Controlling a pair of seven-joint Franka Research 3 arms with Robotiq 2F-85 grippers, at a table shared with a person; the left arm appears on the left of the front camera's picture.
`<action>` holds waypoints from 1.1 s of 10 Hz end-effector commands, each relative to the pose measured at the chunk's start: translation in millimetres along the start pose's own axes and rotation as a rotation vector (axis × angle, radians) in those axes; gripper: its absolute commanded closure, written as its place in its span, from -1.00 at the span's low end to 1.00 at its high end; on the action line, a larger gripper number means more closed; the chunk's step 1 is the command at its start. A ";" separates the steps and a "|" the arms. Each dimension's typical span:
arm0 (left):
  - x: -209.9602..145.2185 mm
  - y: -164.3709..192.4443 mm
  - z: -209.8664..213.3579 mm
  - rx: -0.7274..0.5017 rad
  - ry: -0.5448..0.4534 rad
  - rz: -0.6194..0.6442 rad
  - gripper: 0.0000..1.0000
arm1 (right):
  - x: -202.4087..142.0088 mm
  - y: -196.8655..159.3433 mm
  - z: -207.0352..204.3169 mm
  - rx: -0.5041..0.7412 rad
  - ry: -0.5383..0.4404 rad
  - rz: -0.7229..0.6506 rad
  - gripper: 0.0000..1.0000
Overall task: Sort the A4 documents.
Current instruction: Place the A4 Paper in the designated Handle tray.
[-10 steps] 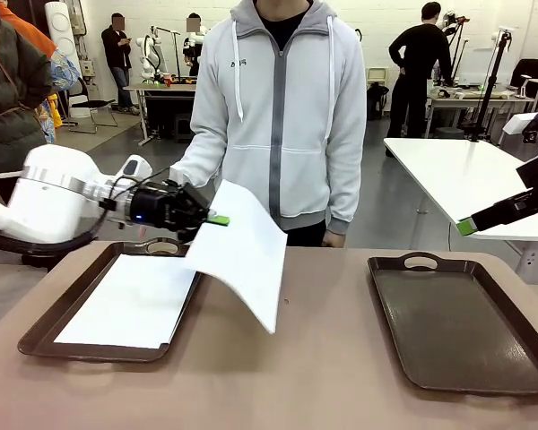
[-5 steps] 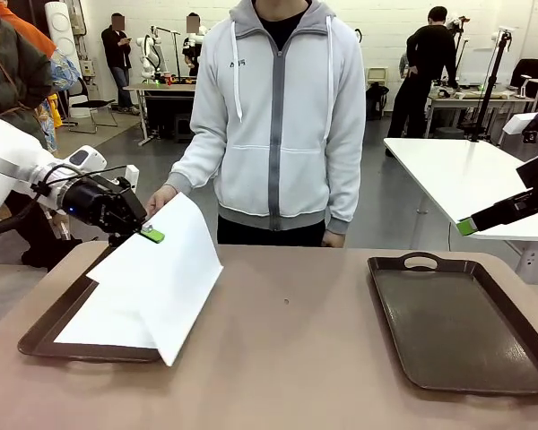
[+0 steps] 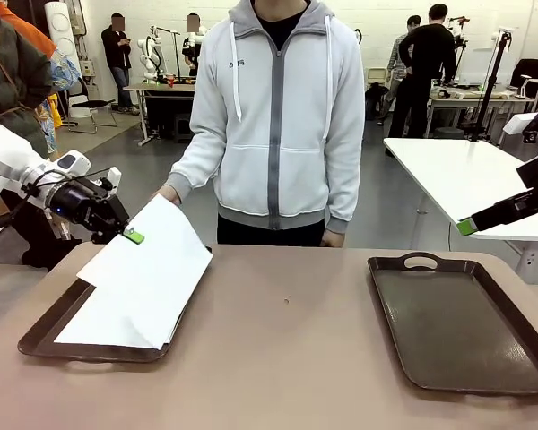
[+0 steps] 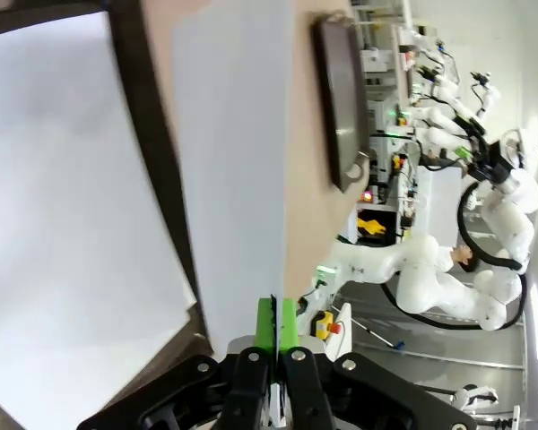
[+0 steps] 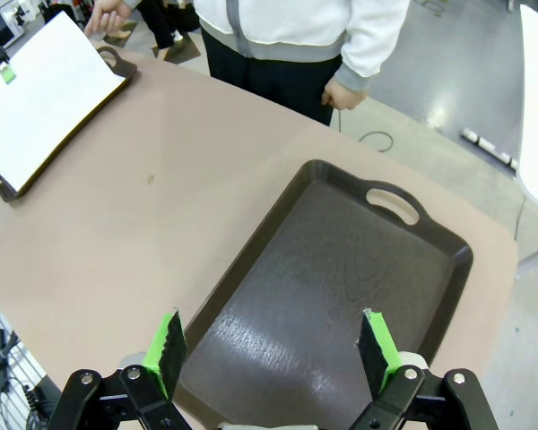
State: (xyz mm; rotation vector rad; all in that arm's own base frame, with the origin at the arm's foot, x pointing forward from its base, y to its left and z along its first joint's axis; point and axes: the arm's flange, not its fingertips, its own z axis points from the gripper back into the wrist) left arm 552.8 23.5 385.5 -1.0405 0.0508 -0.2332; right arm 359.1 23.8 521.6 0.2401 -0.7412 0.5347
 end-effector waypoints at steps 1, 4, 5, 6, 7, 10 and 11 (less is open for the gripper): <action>7.1 16.4 -0.4 0.058 0.035 0.037 0.98 | -0.4 -0.3 -1.3 0.006 0.001 -0.001 -1.00; 11.5 47.0 -4.6 0.126 0.027 0.105 0.98 | -0.4 -0.3 -1.3 0.006 0.001 -0.001 -1.00; 11.3 55.2 -3.5 0.152 0.009 0.126 0.98 | -0.4 -0.3 -1.3 0.006 0.001 -0.001 -1.00; 10.0 60.2 -4.1 0.181 -0.003 0.139 0.98 | -0.4 -0.3 -1.3 0.006 0.001 -0.001 -1.00; 8.8 64.4 -5.0 0.222 -0.015 0.155 0.98 | -0.4 -0.3 -1.3 0.006 0.001 -0.001 -1.00; 3.3 71.1 -4.3 0.316 -0.027 0.193 0.98 | -0.4 -0.3 -1.3 0.006 0.001 -0.001 -1.00; 1.7 71.2 -4.1 0.328 -0.025 0.198 0.98 | -0.4 -0.3 -1.3 0.006 0.001 -0.001 -1.00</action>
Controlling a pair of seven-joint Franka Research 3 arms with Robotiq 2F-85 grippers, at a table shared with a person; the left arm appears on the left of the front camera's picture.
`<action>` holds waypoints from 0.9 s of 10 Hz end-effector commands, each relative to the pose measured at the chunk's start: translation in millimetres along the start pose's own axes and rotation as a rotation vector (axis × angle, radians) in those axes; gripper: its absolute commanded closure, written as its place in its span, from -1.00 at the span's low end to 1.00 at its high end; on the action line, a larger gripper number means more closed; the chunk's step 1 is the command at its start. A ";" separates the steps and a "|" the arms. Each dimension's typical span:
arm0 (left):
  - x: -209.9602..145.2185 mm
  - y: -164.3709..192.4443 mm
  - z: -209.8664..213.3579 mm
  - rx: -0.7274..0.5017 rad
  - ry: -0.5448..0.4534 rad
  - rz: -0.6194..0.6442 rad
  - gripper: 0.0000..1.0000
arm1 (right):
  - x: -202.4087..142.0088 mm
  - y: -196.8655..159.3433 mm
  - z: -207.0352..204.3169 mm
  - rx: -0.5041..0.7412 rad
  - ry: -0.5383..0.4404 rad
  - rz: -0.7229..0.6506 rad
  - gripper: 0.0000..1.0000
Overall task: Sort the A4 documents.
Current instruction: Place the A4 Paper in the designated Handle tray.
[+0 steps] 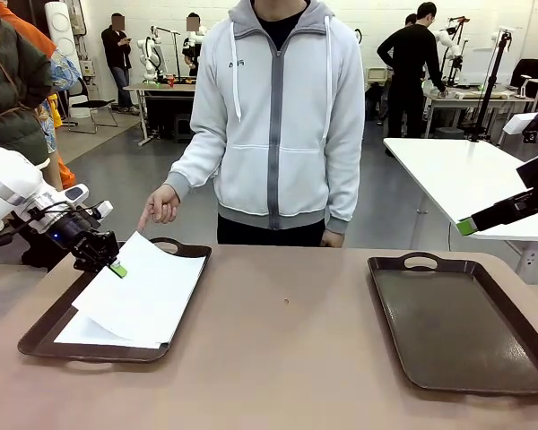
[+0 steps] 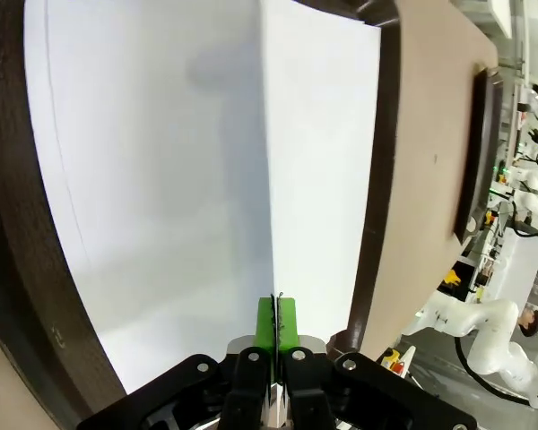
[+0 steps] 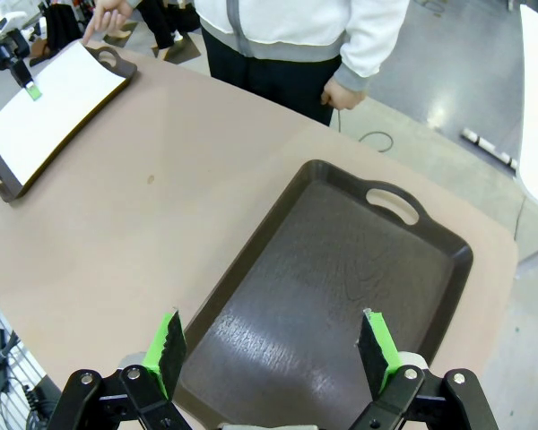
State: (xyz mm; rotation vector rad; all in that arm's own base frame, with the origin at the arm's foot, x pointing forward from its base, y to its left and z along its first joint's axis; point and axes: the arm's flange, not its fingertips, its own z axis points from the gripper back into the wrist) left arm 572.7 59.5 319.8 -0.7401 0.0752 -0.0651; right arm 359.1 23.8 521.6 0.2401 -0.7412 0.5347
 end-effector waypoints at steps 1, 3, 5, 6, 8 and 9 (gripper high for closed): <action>-7.3 -5.6 -2.4 0.043 0.006 0.032 0.98 | -0.4 -0.3 -1.3 0.006 0.001 0.000 -1.00; -8.2 -5.1 -3.8 0.060 0.014 0.043 0.98 | -0.4 -0.3 -1.3 0.006 0.001 0.000 -1.00; -10.4 -3.8 -2.3 0.073 0.006 0.048 0.58 | -0.4 -0.3 -1.3 0.006 0.001 0.000 -1.00; -11.2 -4.3 -1.7 0.079 0.003 0.047 0.22 | -0.4 -0.3 -1.3 0.006 0.001 0.000 -1.00; -14.2 -4.4 0.9 0.102 -0.001 0.048 -0.18 | -0.4 -0.3 -1.3 0.006 0.001 0.000 -1.00; -16.7 -4.7 3.9 0.118 -0.009 0.048 -0.21 | -0.4 -0.3 -1.3 0.006 0.001 0.000 -1.00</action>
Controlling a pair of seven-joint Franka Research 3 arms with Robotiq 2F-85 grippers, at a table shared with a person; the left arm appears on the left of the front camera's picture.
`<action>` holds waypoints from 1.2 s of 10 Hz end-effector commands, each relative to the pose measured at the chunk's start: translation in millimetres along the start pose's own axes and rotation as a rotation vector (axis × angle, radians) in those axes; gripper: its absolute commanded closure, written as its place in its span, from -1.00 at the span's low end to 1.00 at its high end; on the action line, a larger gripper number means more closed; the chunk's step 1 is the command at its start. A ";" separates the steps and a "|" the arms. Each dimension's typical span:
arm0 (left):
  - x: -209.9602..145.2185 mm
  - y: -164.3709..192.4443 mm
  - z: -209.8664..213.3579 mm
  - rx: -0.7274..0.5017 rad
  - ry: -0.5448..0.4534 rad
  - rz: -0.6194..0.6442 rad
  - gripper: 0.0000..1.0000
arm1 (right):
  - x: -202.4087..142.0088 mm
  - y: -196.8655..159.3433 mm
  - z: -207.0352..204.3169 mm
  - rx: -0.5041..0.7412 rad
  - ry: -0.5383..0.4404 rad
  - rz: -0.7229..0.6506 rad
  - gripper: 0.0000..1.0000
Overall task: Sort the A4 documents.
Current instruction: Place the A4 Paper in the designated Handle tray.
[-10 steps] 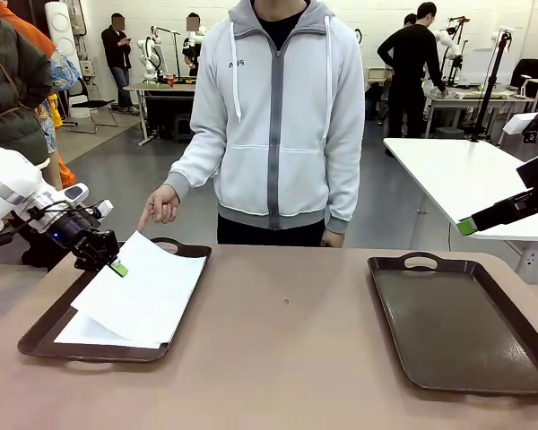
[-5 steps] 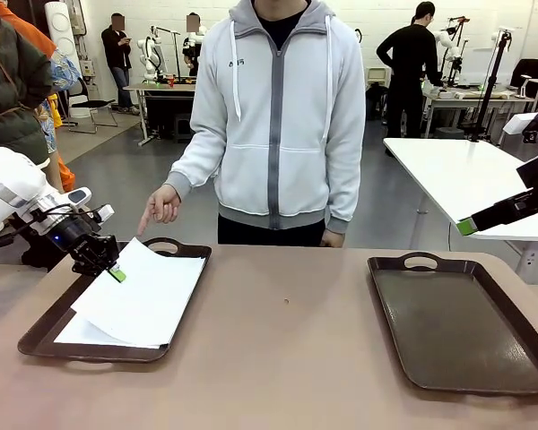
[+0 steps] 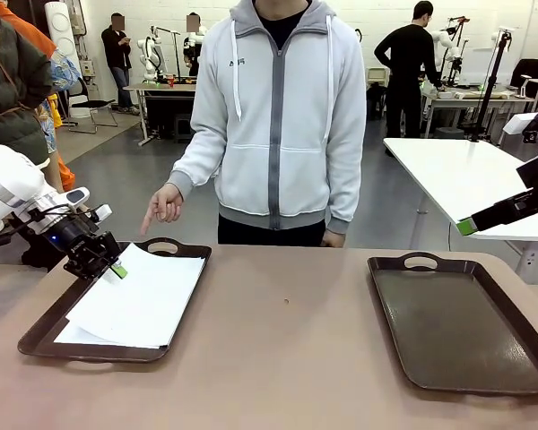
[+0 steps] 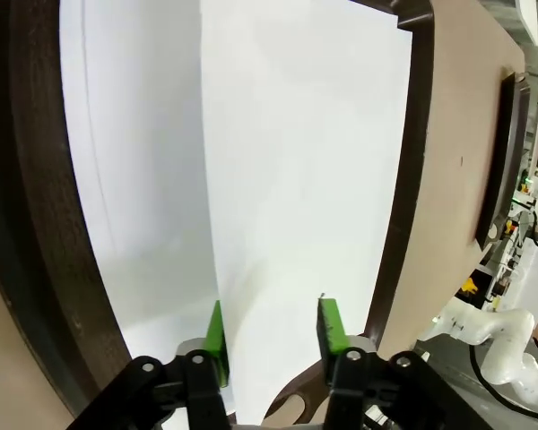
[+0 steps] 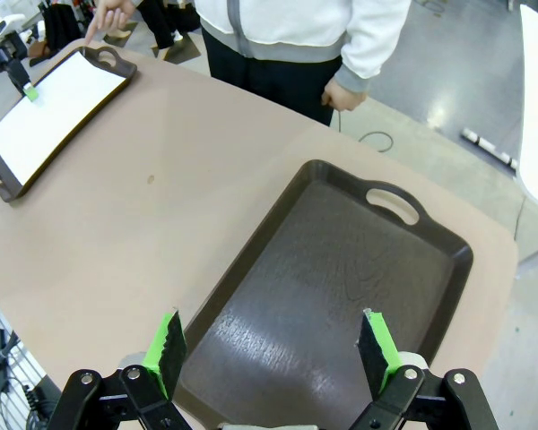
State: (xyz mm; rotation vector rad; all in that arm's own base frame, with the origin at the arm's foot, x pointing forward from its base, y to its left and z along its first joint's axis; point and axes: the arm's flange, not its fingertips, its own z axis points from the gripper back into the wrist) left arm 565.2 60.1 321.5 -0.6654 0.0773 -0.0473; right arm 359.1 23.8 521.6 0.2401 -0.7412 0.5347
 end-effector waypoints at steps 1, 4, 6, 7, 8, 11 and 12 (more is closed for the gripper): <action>-11.0 -3.0 6.1 0.063 -0.012 0.030 -0.58 | -0.4 -0.3 -1.3 0.006 0.001 0.000 -1.00; -15.7 -3.6 10.8 0.079 -0.021 0.026 -1.00 | -0.4 -0.3 -1.3 0.006 0.001 0.000 -1.00; -16.9 -3.0 11.1 0.087 -0.027 0.028 -1.00 | -0.4 -0.3 -1.3 0.006 0.001 0.000 -1.00; -17.2 -3.0 11.1 0.090 -0.033 0.028 -1.00 | -0.4 -0.3 -1.3 0.006 0.001 0.000 -1.00; -16.9 -1.9 9.8 0.094 -0.054 0.043 -1.00 | -0.4 -0.3 -1.3 0.006 0.001 0.000 -1.00; -11.2 0.5 9.8 0.059 -0.038 0.010 -1.00 | -0.4 -0.3 -1.3 0.006 0.001 0.000 -1.00; -11.2 0.5 9.8 0.059 -0.038 0.010 -1.00 | -0.4 -0.3 -1.3 0.006 0.001 0.000 -1.00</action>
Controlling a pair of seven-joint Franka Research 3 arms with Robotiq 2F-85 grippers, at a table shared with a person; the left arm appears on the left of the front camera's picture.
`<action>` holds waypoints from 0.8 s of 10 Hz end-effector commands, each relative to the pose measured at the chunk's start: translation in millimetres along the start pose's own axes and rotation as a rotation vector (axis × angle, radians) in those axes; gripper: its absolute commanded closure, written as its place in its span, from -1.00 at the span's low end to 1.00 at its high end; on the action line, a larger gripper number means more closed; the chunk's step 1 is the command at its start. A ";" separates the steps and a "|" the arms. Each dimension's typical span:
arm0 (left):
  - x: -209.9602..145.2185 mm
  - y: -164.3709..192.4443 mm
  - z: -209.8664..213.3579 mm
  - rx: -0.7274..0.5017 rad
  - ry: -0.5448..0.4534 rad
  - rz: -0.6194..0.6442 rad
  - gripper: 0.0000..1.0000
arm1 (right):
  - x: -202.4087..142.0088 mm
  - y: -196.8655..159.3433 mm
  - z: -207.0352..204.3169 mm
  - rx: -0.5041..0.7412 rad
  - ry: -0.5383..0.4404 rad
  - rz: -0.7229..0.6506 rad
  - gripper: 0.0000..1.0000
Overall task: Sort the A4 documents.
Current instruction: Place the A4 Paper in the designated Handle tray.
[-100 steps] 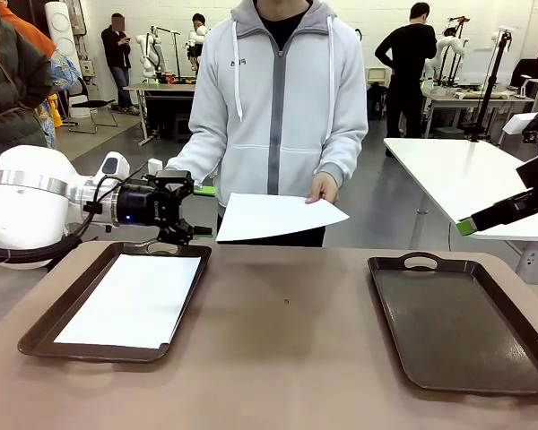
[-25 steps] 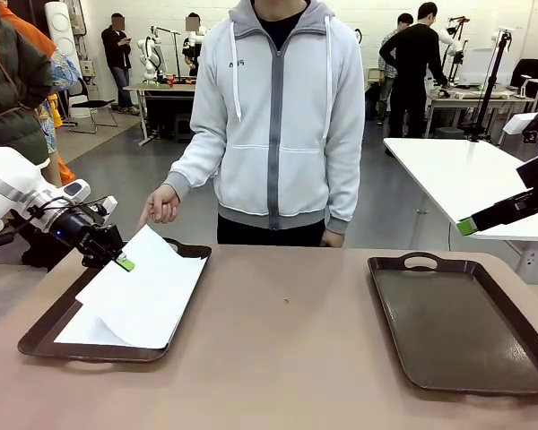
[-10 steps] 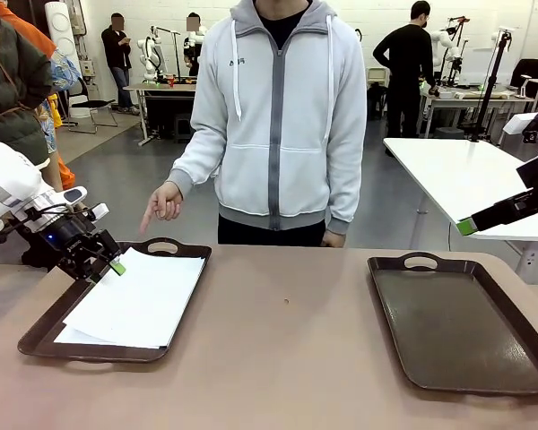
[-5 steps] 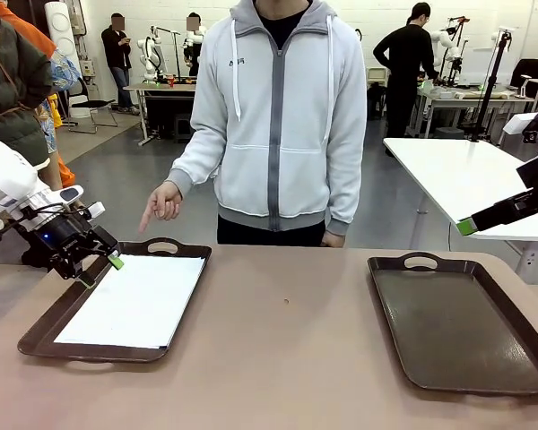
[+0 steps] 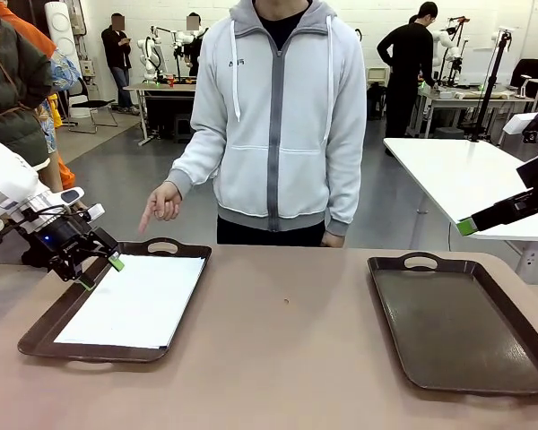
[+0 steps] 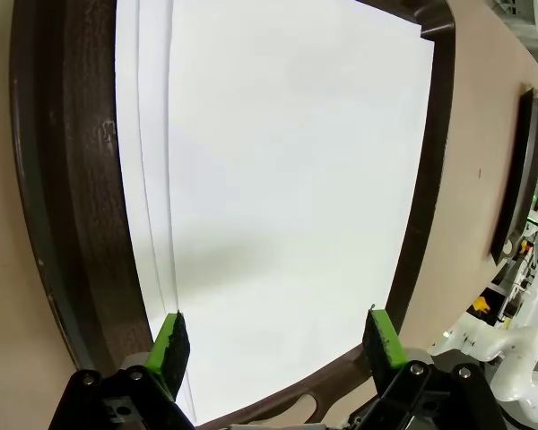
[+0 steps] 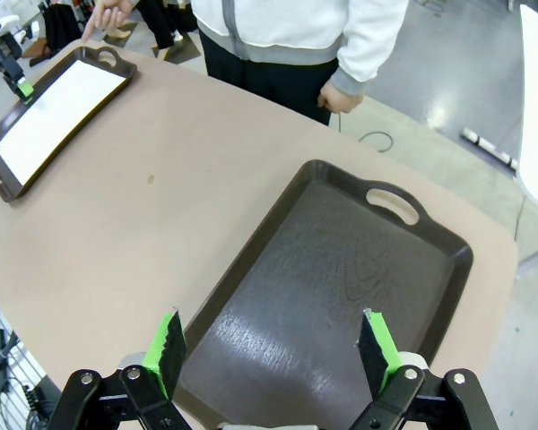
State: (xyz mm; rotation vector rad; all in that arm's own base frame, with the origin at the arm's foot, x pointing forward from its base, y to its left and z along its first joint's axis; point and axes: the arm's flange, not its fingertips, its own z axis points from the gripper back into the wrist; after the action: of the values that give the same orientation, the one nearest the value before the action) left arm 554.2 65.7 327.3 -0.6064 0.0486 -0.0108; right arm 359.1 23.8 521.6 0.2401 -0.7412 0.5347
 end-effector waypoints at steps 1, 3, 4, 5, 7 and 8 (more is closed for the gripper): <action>0.6 0.1 2.9 0.000 -0.001 -0.017 -1.00 | -0.4 -0.3 -1.3 0.006 0.001 0.000 -1.00; 0.6 0.1 2.9 0.000 -0.001 -0.017 -1.00 | -0.4 -0.3 -1.3 0.006 0.001 0.000 -1.00; 0.6 0.1 2.9 0.000 -0.001 -0.017 -1.00 | -0.4 -0.3 -1.3 0.006 0.001 0.000 -1.00; 0.6 0.1 2.9 0.000 -0.001 -0.017 -1.00 | -0.4 -0.3 -1.3 0.006 0.001 0.000 -1.00; 0.6 0.1 2.9 0.000 -0.001 -0.017 -1.00 | -0.4 -0.3 -1.3 0.006 0.001 0.000 -1.00; 0.6 0.1 2.9 0.000 -0.001 -0.017 -1.00 | -0.4 -0.3 -1.3 0.006 0.001 0.000 -1.00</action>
State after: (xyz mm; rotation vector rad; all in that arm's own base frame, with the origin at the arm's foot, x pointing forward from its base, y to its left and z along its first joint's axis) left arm 554.3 65.2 327.4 -0.6065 0.0485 -0.0119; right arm 359.1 23.8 521.6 0.2401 -0.7412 0.5347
